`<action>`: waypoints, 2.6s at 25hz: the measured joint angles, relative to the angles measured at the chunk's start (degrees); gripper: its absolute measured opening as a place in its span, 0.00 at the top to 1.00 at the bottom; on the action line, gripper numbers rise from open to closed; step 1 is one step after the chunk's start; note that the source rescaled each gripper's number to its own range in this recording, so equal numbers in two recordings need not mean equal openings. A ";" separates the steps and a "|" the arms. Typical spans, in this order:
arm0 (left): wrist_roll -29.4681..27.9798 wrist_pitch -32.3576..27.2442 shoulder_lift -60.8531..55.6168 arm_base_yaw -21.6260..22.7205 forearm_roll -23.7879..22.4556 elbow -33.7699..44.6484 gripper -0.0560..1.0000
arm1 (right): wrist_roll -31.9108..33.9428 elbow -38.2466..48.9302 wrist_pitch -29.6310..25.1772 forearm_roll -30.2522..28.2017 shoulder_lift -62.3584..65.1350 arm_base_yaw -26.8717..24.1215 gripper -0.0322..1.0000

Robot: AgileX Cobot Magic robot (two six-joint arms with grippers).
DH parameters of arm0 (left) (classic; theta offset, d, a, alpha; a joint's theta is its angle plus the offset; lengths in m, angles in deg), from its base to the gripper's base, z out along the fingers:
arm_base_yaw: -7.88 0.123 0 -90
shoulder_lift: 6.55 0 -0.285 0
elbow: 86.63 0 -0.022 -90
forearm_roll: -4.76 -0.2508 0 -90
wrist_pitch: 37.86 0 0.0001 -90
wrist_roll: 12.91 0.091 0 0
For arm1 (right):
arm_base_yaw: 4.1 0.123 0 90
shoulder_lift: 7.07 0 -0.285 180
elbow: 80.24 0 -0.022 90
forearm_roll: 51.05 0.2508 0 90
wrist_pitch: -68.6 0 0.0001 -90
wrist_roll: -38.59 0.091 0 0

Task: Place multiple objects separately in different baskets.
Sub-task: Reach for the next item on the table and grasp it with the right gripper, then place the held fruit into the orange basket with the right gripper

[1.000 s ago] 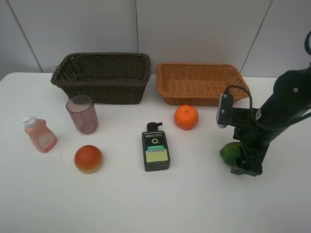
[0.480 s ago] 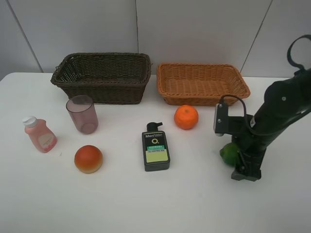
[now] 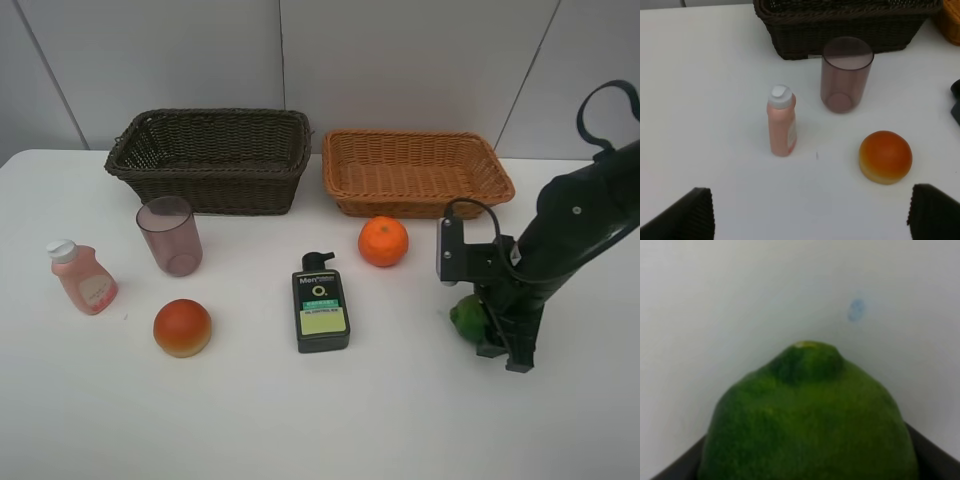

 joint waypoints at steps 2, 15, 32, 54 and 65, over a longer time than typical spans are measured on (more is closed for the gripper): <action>0.00 0.00 0.00 0.00 0.00 0.00 0.00 | 0.00 -0.05 0.13 -0.20 0.00 0.00 0.95; 0.00 0.00 0.00 0.00 0.00 0.00 0.00 | 0.00 -0.05 0.66 -0.77 0.00 0.00 0.95; 0.00 0.00 0.00 0.00 0.00 0.00 0.00 | 0.07 -5.43 -5.13 6.26 2.09 0.00 0.95; 0.00 0.00 0.00 0.00 0.00 0.00 0.00 | 49.00 -34.74 -26.85 11.78 2.54 0.00 0.95; 0.00 0.00 0.00 0.00 0.00 0.00 0.00 | 52.16 -48.32 -31.84 10.74 -4.59 4.93 0.95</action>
